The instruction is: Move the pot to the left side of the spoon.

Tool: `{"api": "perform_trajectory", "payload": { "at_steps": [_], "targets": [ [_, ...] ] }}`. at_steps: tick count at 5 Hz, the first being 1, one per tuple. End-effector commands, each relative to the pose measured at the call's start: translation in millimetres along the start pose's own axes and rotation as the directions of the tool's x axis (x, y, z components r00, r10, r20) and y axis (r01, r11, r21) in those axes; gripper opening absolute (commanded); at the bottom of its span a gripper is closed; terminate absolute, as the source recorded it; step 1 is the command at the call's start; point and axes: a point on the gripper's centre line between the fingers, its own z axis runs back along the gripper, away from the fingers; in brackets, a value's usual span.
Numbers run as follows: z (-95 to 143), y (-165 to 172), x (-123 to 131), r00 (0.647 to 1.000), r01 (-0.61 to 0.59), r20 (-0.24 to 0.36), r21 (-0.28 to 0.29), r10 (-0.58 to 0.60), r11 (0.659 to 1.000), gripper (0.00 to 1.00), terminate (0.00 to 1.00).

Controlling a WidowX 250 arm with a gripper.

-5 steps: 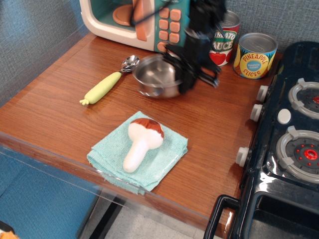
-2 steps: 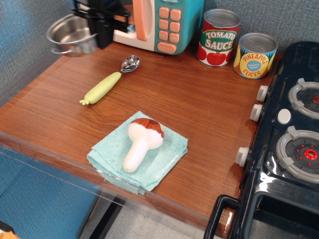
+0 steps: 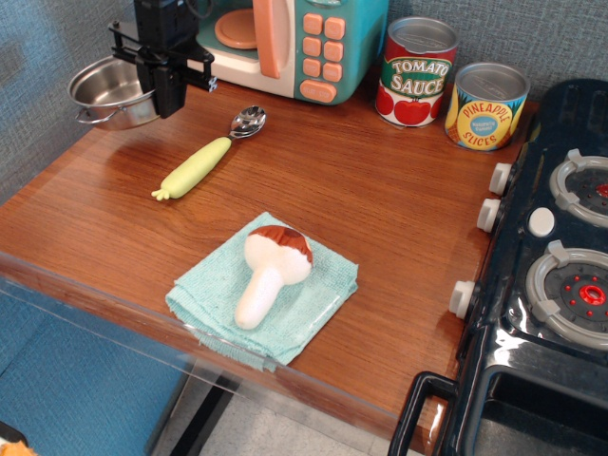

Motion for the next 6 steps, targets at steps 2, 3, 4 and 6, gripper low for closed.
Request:
{"api": "perform_trajectory", "payload": {
  "at_steps": [2,3,4,6],
  "targets": [
    [-14.0,24.4,2.3,0.999,-0.005,-0.040,0.071,0.008,0.997,0.00,0.00],
    [-4.0,24.6,1.2,0.999,0.029,-0.015,0.056,-0.028,0.998,1.00,0.00],
    [15.4,18.2,-1.8,0.998,0.067,0.010,0.063,-0.067,0.996,1.00,0.00],
    [40.0,7.8,-7.2,0.993,0.108,0.048,0.064,-0.111,0.992,1.00,0.00]
  ]
}}
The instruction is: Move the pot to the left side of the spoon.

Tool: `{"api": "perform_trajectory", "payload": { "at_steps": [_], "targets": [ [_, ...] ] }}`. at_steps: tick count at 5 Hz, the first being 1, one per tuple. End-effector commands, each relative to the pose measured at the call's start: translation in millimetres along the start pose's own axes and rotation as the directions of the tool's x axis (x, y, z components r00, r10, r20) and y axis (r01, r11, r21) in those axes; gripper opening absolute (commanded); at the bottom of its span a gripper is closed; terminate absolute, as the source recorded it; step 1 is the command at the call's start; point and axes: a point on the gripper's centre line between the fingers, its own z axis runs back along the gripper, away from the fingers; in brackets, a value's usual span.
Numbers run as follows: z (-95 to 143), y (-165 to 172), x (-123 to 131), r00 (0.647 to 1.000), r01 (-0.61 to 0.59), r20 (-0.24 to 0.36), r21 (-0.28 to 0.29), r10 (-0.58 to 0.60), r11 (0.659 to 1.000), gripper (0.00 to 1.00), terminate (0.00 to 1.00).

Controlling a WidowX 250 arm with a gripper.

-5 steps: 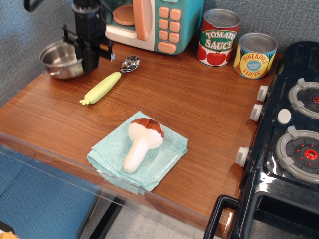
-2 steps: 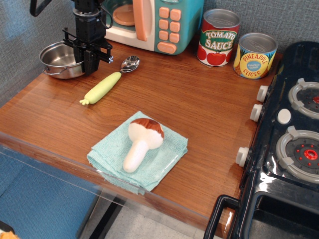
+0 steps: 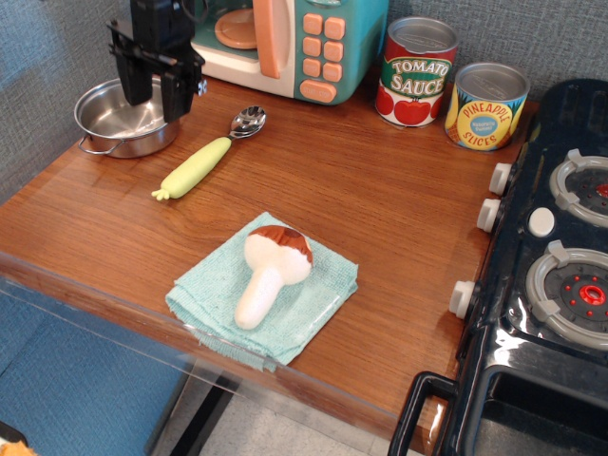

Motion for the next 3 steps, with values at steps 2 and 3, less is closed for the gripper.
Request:
{"api": "perform_trajectory", "payload": {
  "at_steps": [2,3],
  "targets": [
    [33.2,-1.3,-4.6,0.993,-0.024,0.116,0.056,0.017,0.998,1.00,0.00],
    [33.2,-1.3,-4.6,0.993,-0.024,0.116,0.056,0.017,0.998,1.00,1.00]
  ]
}}
